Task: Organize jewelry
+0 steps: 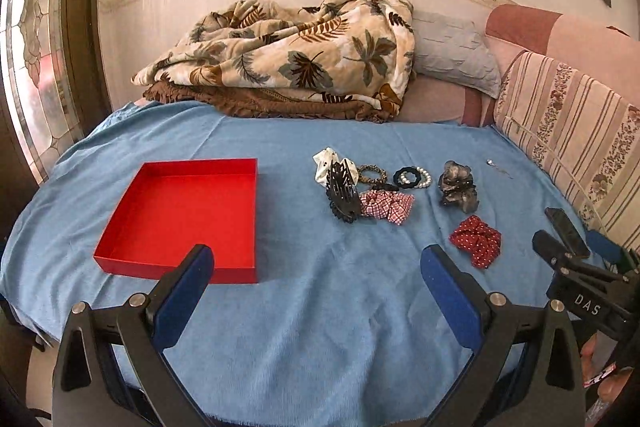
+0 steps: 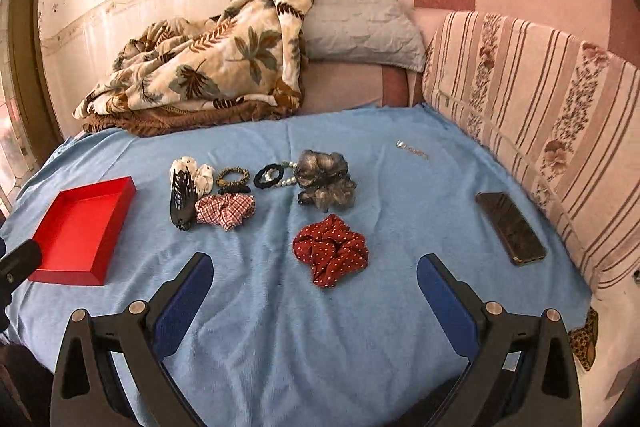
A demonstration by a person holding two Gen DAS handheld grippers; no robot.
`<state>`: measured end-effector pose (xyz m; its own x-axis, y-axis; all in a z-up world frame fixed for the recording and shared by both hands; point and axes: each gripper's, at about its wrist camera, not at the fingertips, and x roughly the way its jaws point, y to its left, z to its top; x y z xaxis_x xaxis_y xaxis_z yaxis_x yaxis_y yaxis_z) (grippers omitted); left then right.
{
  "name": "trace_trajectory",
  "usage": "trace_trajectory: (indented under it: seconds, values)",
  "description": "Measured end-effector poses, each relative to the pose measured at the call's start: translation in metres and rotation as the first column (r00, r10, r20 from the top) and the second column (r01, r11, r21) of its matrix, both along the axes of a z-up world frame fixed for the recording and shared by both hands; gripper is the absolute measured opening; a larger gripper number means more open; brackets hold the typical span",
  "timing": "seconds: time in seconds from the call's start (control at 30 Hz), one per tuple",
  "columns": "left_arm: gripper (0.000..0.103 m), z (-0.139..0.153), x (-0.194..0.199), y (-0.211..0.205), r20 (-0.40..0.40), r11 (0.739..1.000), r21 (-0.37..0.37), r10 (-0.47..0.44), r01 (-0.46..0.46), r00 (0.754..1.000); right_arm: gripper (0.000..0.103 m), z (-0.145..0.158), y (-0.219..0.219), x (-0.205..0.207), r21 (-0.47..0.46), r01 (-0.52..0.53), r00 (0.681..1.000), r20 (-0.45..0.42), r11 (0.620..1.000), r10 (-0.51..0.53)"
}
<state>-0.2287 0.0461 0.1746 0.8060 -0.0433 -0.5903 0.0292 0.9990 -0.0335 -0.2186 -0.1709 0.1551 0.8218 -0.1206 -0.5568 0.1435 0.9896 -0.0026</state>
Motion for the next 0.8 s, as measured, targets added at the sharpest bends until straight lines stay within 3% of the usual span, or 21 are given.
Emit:
trace_trajectory:
  seconds: [0.27, 0.8]
  values:
    - [0.103, 0.013, -0.019, -0.003, 0.042, 0.999, 0.032, 0.001, -0.003, 0.999, 0.103, 0.019, -0.003, -0.026, -0.044, 0.085, 0.991, 0.111, 0.995, -0.080]
    - [0.103, 0.014, -0.025, 0.001, 0.060, 0.998, 0.066, -0.012, 0.008, 0.998, 0.103, 0.014, 0.001, -0.023, -0.065, 0.049, 0.993, 0.106, 0.997, -0.042]
